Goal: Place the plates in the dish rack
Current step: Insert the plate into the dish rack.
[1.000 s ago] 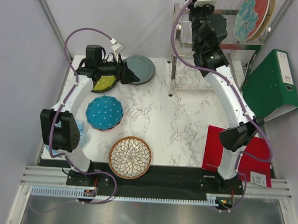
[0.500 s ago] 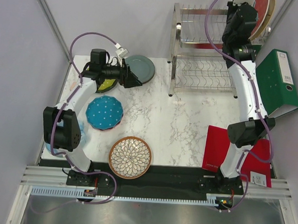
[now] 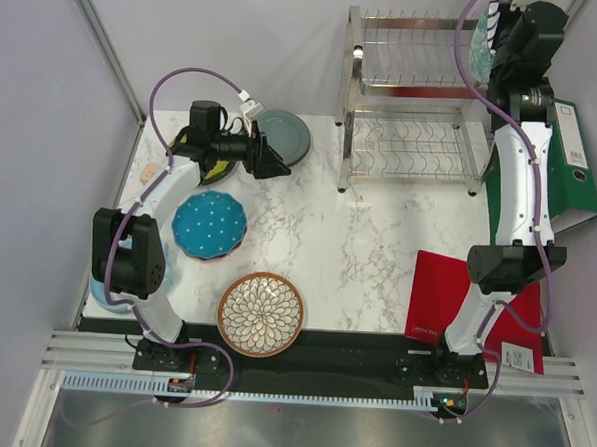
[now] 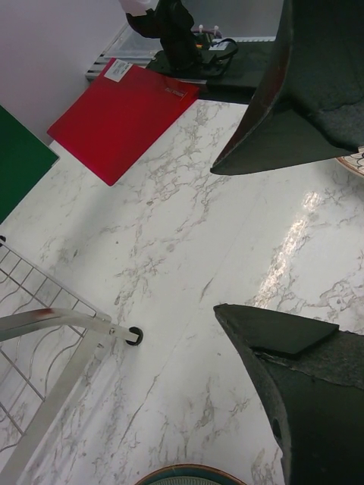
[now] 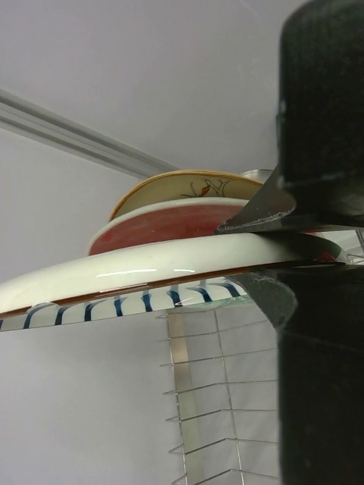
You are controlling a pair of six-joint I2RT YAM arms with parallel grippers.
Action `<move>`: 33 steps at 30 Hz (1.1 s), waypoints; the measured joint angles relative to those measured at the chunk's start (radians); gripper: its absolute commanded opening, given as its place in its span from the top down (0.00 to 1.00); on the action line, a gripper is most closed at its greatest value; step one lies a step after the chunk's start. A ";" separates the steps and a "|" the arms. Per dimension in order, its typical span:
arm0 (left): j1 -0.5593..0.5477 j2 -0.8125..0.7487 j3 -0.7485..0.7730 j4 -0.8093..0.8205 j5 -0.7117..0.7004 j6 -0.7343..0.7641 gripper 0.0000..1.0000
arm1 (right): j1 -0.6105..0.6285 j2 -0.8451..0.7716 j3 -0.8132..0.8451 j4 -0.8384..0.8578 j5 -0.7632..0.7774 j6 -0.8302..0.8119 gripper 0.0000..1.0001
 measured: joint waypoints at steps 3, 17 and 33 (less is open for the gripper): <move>-0.003 0.002 0.000 0.006 0.002 0.000 0.25 | -0.022 -0.006 0.002 -0.035 -0.029 0.018 1.00; -0.003 0.028 0.000 0.014 0.018 0.000 0.25 | -0.013 -0.011 -0.030 -0.094 -0.101 0.040 1.00; -0.003 0.064 0.001 0.020 0.026 0.000 0.25 | -0.029 -0.014 -0.055 -0.047 -0.106 0.034 1.00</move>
